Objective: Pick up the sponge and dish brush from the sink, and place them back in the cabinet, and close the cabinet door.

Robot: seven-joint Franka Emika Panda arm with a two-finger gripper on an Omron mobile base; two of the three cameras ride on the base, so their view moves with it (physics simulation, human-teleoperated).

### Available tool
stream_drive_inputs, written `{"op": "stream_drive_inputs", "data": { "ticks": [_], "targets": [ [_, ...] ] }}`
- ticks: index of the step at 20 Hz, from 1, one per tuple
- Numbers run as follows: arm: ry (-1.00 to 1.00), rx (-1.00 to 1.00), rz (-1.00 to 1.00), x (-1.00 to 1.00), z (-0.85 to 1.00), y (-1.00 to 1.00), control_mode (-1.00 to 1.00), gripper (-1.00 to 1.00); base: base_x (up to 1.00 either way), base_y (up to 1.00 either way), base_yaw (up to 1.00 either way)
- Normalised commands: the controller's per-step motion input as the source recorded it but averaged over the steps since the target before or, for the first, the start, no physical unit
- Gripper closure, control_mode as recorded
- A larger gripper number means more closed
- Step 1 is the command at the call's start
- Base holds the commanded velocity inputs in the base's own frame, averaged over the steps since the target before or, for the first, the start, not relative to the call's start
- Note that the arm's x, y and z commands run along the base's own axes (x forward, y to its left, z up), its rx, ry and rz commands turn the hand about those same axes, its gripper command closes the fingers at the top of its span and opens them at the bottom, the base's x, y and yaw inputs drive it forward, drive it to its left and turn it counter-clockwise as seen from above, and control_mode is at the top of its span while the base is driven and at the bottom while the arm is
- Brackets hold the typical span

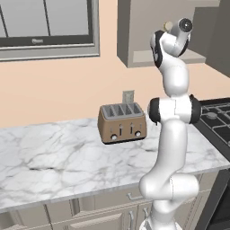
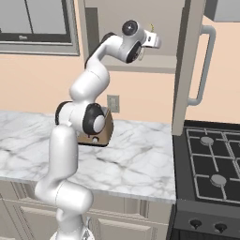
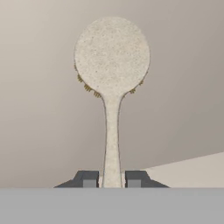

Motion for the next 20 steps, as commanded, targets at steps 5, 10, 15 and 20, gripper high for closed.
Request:
{"op": "stream_drive_inputs", "data": {
  "ticks": [5,10,15,20],
  "targets": [
    [0.02,0.00,0.00,0.16,-0.01,-0.05,-1.00,1.00,0.00,0.00,0.00],
    [0.03,0.00,0.00,0.08,-0.01,-0.04,-1.00,1.00,0.00,0.00,0.00],
    [0.01,0.00,0.00,0.00,0.00,0.00,-1.00,1.00,0.00,0.00,0.00],
    [0.00,0.00,0.00,0.00,0.00,0.00,-1.00,-1.00,0.00,0.00,0.00]
  ]
}}
